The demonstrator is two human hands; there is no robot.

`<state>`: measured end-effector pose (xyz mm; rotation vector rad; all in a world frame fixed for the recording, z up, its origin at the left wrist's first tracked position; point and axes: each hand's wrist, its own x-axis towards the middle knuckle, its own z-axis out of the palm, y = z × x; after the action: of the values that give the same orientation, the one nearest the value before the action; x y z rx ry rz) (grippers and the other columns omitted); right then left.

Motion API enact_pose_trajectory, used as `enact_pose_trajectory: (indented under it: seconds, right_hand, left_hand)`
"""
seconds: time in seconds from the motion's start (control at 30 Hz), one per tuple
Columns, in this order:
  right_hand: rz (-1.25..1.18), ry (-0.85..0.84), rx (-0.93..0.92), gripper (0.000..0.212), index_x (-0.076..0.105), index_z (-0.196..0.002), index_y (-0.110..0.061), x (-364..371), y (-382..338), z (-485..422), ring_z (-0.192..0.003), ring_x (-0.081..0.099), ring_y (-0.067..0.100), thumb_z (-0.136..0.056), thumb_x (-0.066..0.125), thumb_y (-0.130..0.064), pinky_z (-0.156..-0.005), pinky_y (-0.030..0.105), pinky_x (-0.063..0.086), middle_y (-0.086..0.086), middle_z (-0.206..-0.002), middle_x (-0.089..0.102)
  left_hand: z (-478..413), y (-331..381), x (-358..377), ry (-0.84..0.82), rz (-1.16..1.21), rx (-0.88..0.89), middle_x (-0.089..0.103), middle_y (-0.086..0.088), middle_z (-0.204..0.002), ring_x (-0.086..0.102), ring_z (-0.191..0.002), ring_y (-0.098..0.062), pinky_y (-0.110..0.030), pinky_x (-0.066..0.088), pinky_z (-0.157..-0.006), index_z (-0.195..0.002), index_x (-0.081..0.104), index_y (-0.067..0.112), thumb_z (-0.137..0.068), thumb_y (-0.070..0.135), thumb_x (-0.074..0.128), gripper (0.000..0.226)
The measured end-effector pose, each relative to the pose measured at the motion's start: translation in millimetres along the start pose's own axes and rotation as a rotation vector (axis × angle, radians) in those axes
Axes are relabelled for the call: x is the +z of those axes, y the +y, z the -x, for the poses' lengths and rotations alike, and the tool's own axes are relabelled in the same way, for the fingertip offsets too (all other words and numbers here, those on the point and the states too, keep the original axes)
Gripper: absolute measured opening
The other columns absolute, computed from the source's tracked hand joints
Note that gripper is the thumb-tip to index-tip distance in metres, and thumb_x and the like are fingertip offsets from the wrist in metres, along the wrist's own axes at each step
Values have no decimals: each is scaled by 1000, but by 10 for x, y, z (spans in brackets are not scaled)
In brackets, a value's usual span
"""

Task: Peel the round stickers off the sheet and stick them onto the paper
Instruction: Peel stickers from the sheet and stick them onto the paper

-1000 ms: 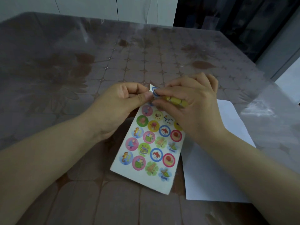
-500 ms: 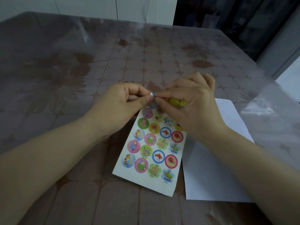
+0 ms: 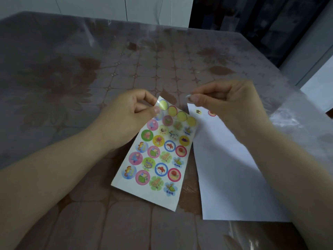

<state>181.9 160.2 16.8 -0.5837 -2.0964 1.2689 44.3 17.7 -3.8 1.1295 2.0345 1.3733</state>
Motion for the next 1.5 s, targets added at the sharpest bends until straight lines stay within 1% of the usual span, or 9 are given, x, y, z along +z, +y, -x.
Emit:
enact_pose_trajectory:
  seconds: [0.1,0.17,0.23,0.37,0.57,0.97,1.2,1.37,1.5]
  right_hand:
    - [52,35,105,9,74,-71,-22,-342,-20,-22,-69,67,4,-66,80,-19,-69,12,50,-8,-74,74]
    - [154,-5,187,19,75,-74,-24,-593,-18,-44,-81,69,12,-58,83,-27,-88,25,50,-6,-78,74]
    - [263,-81,296,25,75,-80,-23,-762,-3,-58,-87,69,16,-57,83,-28,-94,32,49,-4,-81,75]
    - [394,-95,427,4,74,-77,-22,-886,109,-102,-76,69,6,-73,75,-22,-81,24,53,-7,-73,74]
    - [465,1,430,12,74,-81,-17,-863,256,-63,-49,59,-8,-71,77,-12,-53,-1,42,-1,-74,71]
    - [374,50,489,6,73,-78,-16,-762,351,-58,-57,54,10,-73,73,-12,-42,7,43,6,-78,68]
    - [446,61,513,6,72,-74,-20,-746,421,-87,-73,61,21,-71,76,-17,-76,35,54,7,-84,70]
    - [466,76,517,34,60,-92,-23,-798,514,-172,-83,55,21,-66,82,-21,-64,26,41,1,-88,57]
    - [482,39,511,24,57,-78,-24,-789,568,-196,-82,52,22,-69,79,-23,-59,24,37,-2,-83,53]
  left_hand:
    - [-40,-30,-7,46,28,-6,74,-3,-73,69,-62,-17,-30,55,-60,-78,56,18,-88,17,60,10]
    - [-54,-35,5,81,77,-25,72,6,-75,66,-54,-6,-19,51,-51,-77,56,16,-88,14,60,11]
    - [-66,-43,10,111,130,-41,72,9,-71,64,-51,-2,-16,50,-48,-78,57,15,-88,12,60,11]
    - [-76,-44,-4,120,216,-73,70,11,-61,64,-51,-1,-13,50,-47,-80,57,14,-89,11,58,9]
    - [-72,-40,0,116,272,-84,71,10,-63,65,-53,-2,-13,48,-45,-78,57,16,-91,11,55,14]
    - [-86,-51,43,80,407,-116,71,6,-64,68,-59,-6,-20,55,-56,-81,49,13,-94,5,48,15]
    - [-96,-62,41,74,398,-130,72,6,-65,68,-60,-6,-21,55,-56,-81,50,13,-94,6,48,16]
    - [-98,-66,27,68,405,-131,71,6,-64,67,-58,-5,-21,55,-55,-82,49,13,-94,6,48,14]
    - [-91,-71,20,62,393,-133,72,6,-67,68,-62,-6,-21,56,-57,-85,49,13,-95,8,47,11]
